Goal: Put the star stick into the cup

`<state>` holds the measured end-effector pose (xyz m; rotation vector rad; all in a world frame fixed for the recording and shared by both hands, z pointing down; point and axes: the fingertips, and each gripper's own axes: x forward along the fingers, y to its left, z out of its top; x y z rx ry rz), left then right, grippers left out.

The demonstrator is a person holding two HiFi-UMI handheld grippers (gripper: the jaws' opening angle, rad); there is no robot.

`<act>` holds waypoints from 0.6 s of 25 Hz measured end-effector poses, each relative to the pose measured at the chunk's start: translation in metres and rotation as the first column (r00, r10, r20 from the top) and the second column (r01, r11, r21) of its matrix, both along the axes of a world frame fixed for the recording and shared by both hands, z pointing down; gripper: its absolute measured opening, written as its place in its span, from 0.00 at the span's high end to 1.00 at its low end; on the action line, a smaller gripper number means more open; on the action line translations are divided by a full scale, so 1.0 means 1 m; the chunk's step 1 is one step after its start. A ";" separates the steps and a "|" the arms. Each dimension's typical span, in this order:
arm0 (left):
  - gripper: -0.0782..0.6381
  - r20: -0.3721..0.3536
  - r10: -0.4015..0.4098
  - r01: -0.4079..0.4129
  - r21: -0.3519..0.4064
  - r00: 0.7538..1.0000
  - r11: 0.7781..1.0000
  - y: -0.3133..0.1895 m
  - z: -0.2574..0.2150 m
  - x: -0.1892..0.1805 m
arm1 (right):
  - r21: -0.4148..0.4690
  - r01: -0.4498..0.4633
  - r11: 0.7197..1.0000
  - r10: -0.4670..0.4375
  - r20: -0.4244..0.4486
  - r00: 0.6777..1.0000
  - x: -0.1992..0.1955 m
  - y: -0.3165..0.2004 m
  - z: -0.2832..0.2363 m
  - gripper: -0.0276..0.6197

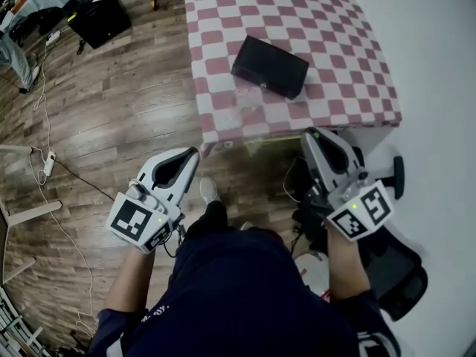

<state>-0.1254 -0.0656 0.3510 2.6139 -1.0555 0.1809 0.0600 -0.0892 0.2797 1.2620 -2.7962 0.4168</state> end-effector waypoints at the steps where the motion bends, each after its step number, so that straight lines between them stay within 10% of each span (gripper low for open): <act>1: 0.85 0.003 0.003 -0.003 -0.006 1.000 1.000 -0.007 0.002 -0.005 | 0.001 -0.005 1.000 0.005 -0.002 1.000 -0.004 -0.008 0.001 0.90; 15: 0.85 -0.020 0.037 -0.037 -0.019 0.999 0.999 -0.065 0.010 -0.034 | -0.013 -0.055 0.998 0.054 -0.041 0.998 -0.036 -0.077 0.012 0.90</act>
